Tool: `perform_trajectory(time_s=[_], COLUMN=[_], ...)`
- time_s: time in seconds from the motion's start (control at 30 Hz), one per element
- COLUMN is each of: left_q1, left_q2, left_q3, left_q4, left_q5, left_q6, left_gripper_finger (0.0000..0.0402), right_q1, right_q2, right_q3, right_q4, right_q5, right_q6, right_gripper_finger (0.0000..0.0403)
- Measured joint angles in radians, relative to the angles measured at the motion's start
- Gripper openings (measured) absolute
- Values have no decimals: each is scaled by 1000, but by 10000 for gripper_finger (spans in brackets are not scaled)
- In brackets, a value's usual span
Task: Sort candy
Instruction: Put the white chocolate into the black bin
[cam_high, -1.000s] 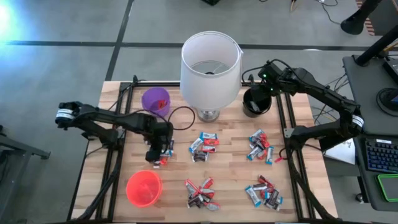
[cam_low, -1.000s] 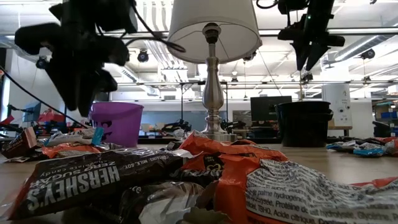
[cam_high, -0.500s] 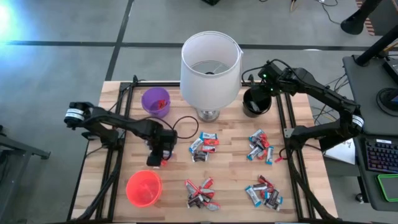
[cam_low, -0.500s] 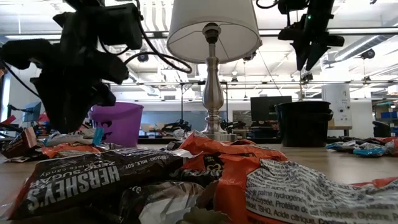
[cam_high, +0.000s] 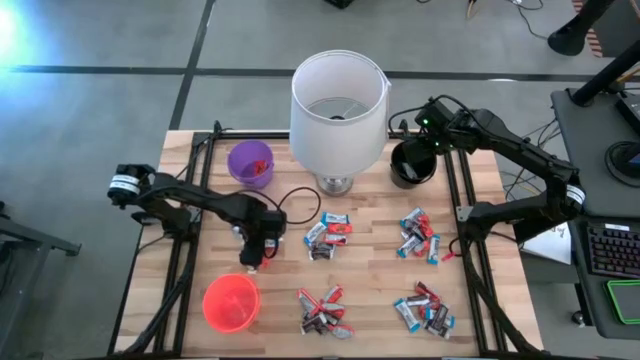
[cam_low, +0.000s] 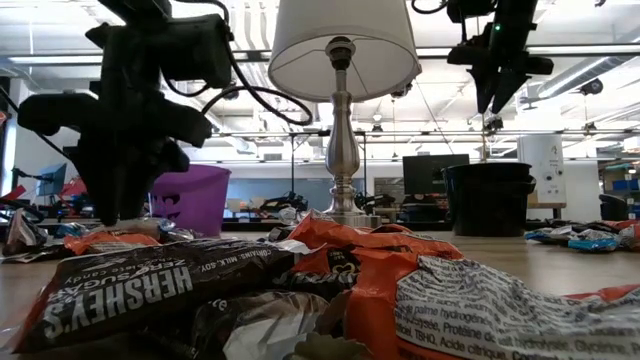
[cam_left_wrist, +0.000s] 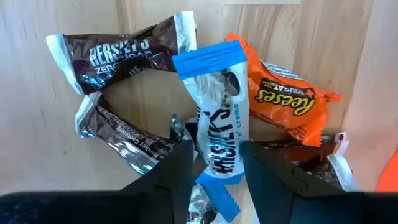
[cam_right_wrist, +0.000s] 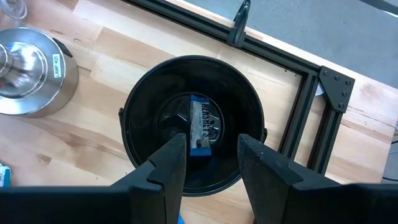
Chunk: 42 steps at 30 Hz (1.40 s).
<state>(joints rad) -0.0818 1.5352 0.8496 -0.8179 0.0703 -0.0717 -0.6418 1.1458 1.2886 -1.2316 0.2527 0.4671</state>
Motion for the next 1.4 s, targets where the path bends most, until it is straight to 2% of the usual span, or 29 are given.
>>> perform_trajectory(time_s=[0.47, 0.7, 1.13, 1.27, 1.4], left_q1=[1, 1, 0, 0, 0], left_q2=[90, 50, -38, -80, -147], left_q3=[3, -3, 22, 57, 102], left_q4=[5, 4, -28, -79, -109], left_q5=[0, -1, 6, 4, -7], left_q6=[0, 4, 3, 2, -5], left_gripper_finger=[78, 7, 0, 0, 0], right_q1=[0, 0, 0, 0, 10], right_q2=[0, 0, 0, 0, 0], right_q3=[0, 0, 0, 0, 0], right_q4=[-9, -28, -28, -27, -27], right_q5=[-3, -2, -7, -100, -266], right_q6=[-10, -16, -15, -22, -39], right_gripper_finger=[137, 137, 137, 137, 137])
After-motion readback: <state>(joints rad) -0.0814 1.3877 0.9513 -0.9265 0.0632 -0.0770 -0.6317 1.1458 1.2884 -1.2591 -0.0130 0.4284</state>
